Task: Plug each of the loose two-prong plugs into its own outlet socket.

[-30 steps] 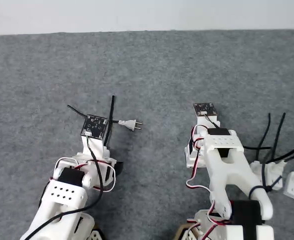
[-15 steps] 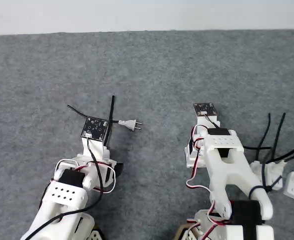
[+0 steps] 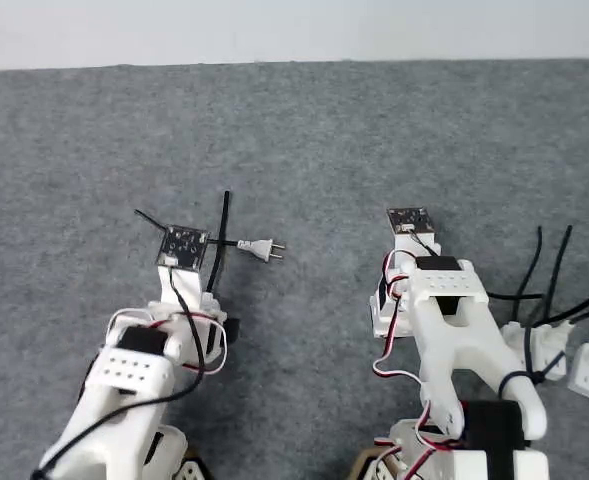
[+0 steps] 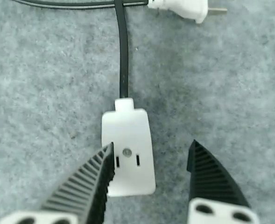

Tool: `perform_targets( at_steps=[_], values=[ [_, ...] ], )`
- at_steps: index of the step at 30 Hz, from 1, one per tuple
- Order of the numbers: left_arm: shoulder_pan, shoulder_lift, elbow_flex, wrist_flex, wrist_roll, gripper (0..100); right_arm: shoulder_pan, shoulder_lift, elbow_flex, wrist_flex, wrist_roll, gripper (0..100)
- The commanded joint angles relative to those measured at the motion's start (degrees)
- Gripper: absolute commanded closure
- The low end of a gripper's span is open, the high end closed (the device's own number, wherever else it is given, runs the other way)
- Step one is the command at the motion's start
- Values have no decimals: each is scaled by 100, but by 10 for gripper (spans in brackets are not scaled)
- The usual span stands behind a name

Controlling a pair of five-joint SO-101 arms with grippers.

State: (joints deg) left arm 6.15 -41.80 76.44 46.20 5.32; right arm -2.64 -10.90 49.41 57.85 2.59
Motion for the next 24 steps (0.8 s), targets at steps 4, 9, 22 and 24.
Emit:
perform_targets(
  at_steps=[4, 9, 22, 24],
  values=[
    [281, 826, -514, -62, -35, 761, 110, -66, -18, 22, 70, 990],
    [633, 712, -453, 35, 132, 761, 110, -66, -18, 4, 70, 990],
    [-105, 475, -321, 53, 299, 761, 119, -66, -26, 4, 220, 990],
    [-114, 475, -321, 53, 255, 761, 119, -66, -26, 4, 220, 990]
  ],
)
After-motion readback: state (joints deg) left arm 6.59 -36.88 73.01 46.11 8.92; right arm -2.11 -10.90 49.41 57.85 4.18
